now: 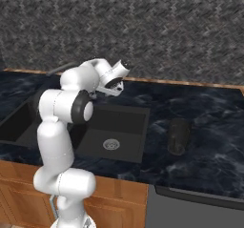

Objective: Turn on the sink faucet and place the jug under the water for a few seconds to fill it up.

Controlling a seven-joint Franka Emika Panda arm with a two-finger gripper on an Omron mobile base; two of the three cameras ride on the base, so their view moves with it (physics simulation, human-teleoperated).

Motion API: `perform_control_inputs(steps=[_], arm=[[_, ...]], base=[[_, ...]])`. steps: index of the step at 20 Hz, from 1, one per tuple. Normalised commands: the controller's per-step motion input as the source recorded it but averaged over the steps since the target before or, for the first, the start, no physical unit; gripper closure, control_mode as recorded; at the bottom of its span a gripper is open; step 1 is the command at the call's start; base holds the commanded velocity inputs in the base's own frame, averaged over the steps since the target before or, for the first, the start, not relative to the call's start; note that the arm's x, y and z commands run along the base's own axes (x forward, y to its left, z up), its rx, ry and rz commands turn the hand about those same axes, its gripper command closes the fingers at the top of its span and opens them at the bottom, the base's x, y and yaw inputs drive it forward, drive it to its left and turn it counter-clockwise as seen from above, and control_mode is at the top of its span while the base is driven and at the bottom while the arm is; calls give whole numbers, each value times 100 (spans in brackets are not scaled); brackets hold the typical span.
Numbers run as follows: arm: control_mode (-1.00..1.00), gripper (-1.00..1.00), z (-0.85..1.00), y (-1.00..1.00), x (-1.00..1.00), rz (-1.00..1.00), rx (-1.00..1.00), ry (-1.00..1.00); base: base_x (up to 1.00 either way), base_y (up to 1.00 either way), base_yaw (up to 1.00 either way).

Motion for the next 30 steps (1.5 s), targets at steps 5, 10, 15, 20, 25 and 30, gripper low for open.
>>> perform_control_inputs(steps=[5, 10, 15, 20, 25, 30], arm=[[-100, -100, -23, 27, 47, -9, 0, 0], [-100, -100, -13, 26, 32, -4, 0, 0], [-100, -100, -13, 26, 34, -4, -2, 0], [-100, -100, -10, 18, 25, -4, -1, 0], [-100, -100, -17, 13, 20, -2, -1, 0], [-100, -100, -11, 2, 19, -4, -1, -4]], base=[[0, 0, 0], [0, 0, 0], [0, 0, 0], [0, 0, 0], [0, 0, 0], [0, 0, 0]])
